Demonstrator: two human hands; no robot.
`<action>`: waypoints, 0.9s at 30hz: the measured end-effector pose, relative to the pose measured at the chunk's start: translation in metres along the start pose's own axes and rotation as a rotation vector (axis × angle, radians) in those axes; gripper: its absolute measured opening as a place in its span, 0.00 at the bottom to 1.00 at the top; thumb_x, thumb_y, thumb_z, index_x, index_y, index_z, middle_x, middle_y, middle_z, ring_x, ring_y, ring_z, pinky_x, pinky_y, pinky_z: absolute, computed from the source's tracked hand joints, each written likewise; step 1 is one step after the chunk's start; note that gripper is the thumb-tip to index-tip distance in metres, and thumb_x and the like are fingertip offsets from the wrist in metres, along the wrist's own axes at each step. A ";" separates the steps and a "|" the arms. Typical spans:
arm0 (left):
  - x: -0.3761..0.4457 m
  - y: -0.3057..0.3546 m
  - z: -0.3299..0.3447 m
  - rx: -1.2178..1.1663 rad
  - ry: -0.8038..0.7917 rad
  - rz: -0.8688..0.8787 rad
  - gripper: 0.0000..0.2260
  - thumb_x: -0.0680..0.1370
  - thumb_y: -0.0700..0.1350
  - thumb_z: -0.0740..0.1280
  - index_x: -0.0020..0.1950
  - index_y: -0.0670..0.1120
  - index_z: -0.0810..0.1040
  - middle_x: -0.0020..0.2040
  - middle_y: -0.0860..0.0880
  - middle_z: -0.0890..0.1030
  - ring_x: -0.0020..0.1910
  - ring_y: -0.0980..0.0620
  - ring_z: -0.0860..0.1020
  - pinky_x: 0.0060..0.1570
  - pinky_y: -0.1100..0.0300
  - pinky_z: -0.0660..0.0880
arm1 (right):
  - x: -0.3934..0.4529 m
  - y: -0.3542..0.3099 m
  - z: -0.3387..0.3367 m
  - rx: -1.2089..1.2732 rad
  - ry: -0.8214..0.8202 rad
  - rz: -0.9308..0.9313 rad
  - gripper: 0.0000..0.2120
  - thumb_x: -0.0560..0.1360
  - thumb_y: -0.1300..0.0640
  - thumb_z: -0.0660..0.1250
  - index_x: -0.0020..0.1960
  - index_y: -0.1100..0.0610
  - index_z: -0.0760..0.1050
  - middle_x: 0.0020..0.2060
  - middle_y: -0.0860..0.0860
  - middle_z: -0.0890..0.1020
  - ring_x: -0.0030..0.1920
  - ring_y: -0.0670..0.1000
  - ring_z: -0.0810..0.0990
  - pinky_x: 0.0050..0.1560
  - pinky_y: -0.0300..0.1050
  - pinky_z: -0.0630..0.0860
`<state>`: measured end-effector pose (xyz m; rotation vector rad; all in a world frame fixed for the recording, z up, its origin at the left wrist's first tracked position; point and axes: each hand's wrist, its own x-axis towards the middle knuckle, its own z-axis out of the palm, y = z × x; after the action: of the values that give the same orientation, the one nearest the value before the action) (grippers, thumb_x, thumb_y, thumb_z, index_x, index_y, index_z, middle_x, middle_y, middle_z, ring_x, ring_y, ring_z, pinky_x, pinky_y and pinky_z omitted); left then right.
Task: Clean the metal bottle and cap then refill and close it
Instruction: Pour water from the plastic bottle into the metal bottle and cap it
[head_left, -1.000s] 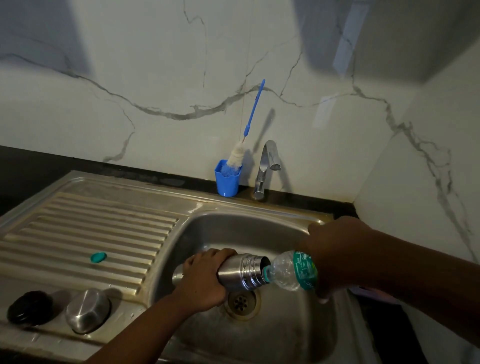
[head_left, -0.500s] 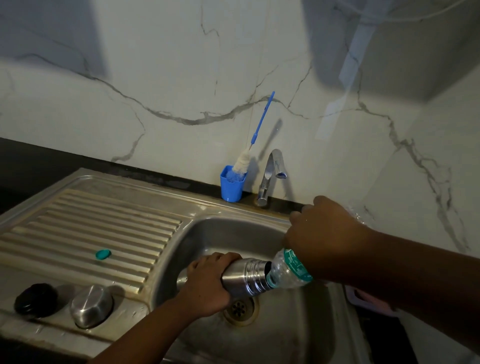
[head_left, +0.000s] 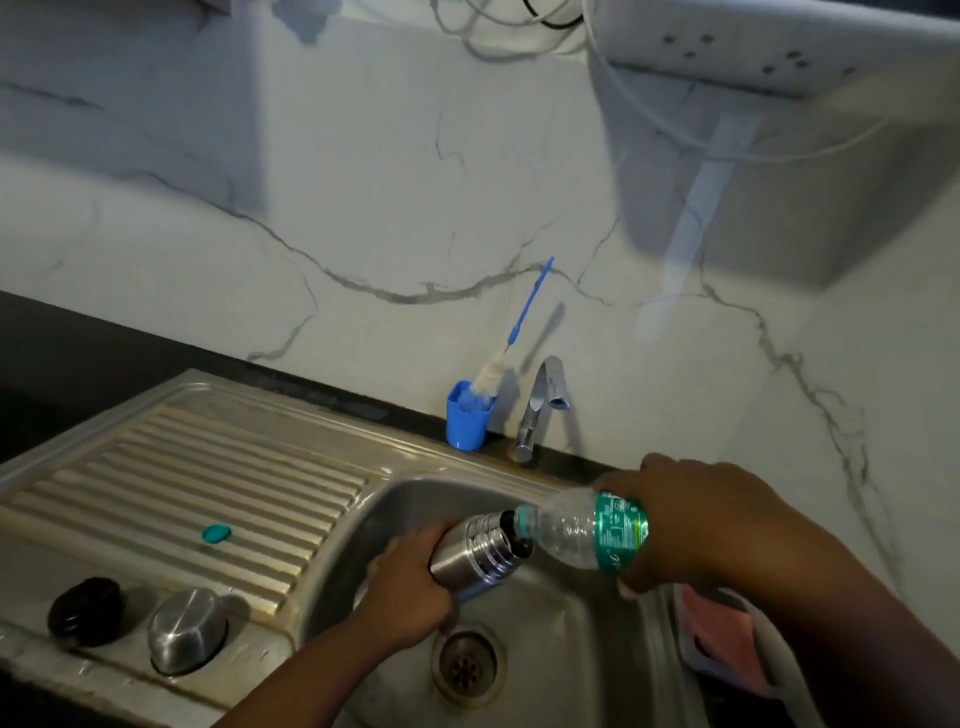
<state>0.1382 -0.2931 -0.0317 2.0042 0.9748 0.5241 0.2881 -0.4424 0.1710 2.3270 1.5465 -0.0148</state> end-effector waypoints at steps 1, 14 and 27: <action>-0.001 0.004 0.002 -0.027 0.018 -0.009 0.44 0.49 0.45 0.73 0.65 0.63 0.71 0.54 0.58 0.76 0.56 0.50 0.74 0.56 0.51 0.75 | -0.002 0.006 0.004 0.084 0.028 0.024 0.37 0.61 0.35 0.73 0.66 0.37 0.62 0.53 0.44 0.73 0.53 0.48 0.75 0.51 0.45 0.73; -0.041 0.048 0.014 -0.704 0.131 -0.124 0.36 0.52 0.32 0.77 0.57 0.52 0.75 0.53 0.46 0.82 0.53 0.44 0.79 0.46 0.49 0.77 | 0.000 0.011 0.112 1.730 0.171 -0.025 0.36 0.53 0.53 0.82 0.60 0.52 0.76 0.49 0.52 0.85 0.50 0.54 0.84 0.50 0.52 0.80; -0.103 0.050 -0.099 -0.688 0.396 -0.058 0.34 0.59 0.32 0.78 0.59 0.55 0.72 0.55 0.47 0.80 0.55 0.45 0.79 0.50 0.50 0.77 | 0.004 -0.104 0.084 1.848 0.040 -0.297 0.22 0.66 0.69 0.74 0.54 0.51 0.73 0.46 0.51 0.83 0.45 0.49 0.82 0.37 0.39 0.77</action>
<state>0.0328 -0.3432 0.0642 1.2749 0.9114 1.0853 0.2118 -0.4269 0.0624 2.8961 2.2293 -2.3216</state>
